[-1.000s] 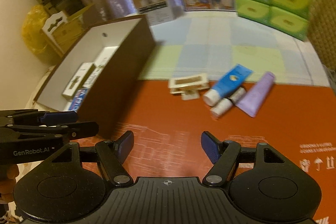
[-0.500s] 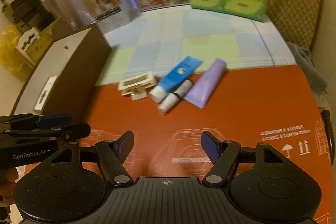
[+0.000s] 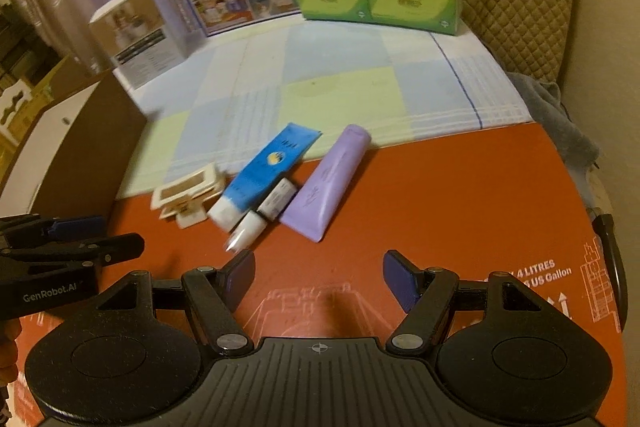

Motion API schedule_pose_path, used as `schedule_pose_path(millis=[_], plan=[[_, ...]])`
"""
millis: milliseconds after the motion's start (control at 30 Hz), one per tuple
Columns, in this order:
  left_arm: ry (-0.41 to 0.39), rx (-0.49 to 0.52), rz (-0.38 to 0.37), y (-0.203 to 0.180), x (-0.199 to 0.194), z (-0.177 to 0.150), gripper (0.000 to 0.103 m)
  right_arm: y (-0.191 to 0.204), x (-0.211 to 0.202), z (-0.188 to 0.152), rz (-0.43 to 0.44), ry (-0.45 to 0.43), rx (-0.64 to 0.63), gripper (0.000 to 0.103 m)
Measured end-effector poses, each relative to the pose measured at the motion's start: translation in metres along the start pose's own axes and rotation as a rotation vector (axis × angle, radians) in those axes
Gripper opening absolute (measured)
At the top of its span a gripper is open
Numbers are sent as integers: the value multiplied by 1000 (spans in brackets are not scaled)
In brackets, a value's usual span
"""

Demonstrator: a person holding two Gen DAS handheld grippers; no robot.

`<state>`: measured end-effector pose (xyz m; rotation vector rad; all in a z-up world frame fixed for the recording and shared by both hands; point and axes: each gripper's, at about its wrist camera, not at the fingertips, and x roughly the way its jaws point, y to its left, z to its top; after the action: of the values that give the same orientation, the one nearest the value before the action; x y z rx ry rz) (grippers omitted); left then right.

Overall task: Organize rigid objects
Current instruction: 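Lower the left tool onto the white plastic clip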

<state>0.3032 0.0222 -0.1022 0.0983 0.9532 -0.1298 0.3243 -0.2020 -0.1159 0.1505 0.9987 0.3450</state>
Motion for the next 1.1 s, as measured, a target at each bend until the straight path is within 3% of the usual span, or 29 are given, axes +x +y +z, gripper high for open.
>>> schedule_pose_path(millis=[533, 800, 900, 933, 1100], plan=[[93, 191, -1, 13, 75, 28, 49, -15, 52, 28, -40, 49, 26, 68], [84, 256, -32, 18, 92, 32, 51, -22, 63, 33, -50, 64, 44, 68], [84, 239, -59, 21, 96, 33, 51, -21, 67, 35, -54, 64, 42, 68], [101, 222, -72, 22, 98, 33, 46, -21, 69, 36, -56, 62, 42, 68], [140, 70, -46, 24, 98, 26, 41, -18, 74, 41, -63, 47, 33, 68]])
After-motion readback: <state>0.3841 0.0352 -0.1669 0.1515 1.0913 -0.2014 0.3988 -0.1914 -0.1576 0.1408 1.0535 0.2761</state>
